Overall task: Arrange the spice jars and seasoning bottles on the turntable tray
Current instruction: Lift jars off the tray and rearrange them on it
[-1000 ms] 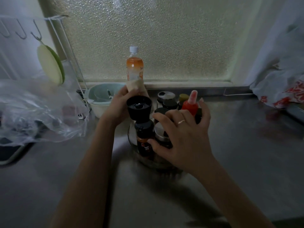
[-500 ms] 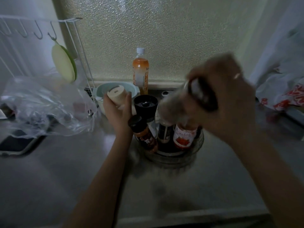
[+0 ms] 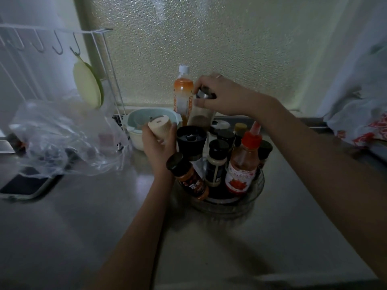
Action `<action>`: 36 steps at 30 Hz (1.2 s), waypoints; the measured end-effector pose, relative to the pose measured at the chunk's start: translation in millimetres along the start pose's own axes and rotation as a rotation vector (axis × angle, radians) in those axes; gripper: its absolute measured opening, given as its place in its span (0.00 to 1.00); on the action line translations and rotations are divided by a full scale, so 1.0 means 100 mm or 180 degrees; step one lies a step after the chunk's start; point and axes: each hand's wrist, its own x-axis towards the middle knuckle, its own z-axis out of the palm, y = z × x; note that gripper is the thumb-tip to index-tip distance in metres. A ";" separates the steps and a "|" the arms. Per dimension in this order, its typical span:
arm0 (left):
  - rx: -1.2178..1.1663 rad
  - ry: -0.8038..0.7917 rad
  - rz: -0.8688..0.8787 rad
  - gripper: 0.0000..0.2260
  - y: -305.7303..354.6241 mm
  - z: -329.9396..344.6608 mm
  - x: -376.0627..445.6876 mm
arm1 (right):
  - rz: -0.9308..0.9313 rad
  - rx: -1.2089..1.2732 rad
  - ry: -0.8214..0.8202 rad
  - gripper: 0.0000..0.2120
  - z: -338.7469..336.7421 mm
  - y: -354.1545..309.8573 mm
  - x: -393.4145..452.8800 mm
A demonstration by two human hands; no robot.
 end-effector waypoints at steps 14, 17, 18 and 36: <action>0.0008 -0.0168 -0.0040 0.14 -0.08 0.02 -0.02 | -0.0039 0.0266 -0.1676 0.15 -0.05 -0.05 0.24; 0.0038 -0.0116 -0.0081 0.14 -0.08 0.03 -0.02 | 0.0109 0.0512 -0.1911 0.14 -0.05 -0.11 0.30; 0.0008 -0.0080 -0.0109 0.14 -0.08 0.03 -0.02 | 0.0185 0.0599 -0.2024 0.14 -0.05 -0.11 0.32; -0.0027 -0.0018 -0.0215 0.12 -0.06 0.03 -0.04 | 0.0350 0.0024 -0.2516 0.27 0.17 -0.02 0.41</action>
